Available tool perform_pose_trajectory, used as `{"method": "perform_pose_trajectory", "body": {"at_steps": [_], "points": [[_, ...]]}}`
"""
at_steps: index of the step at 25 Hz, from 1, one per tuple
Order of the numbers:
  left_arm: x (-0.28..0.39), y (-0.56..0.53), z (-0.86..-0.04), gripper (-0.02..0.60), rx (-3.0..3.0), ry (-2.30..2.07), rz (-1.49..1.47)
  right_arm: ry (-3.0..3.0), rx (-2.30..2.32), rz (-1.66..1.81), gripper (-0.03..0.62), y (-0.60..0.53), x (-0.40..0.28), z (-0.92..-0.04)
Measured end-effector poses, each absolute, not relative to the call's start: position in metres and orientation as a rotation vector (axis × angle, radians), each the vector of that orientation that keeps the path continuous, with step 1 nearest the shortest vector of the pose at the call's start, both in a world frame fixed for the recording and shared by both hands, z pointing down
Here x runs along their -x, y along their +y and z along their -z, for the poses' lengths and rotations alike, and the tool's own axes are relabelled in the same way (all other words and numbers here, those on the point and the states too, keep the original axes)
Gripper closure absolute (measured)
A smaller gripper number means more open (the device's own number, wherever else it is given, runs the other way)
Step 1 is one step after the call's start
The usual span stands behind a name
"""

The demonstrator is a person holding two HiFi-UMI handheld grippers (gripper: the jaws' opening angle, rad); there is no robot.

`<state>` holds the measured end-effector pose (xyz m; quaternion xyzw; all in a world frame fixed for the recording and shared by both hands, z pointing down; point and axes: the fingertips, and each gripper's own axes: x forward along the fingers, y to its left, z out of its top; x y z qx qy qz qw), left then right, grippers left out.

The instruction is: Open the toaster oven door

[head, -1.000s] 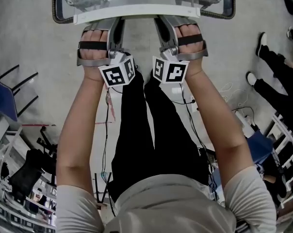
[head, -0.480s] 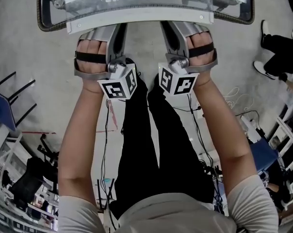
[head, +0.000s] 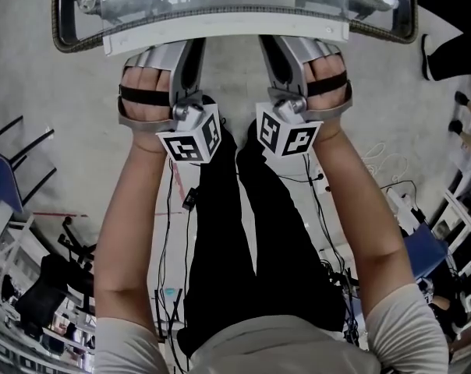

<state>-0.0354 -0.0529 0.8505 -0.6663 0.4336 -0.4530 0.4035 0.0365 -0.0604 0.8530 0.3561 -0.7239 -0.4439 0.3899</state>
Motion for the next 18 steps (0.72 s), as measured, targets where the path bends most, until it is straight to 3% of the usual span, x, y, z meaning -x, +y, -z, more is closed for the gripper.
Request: {"method": "perform_pose_trajectory", "body": {"at_steps": [18], "points": [[0.034,-0.048,-0.830,0.445,1.751,1.117,1.205,-1.898,-0.854,1.003,0.486,-0.050,-0.040,-0.828]]}}
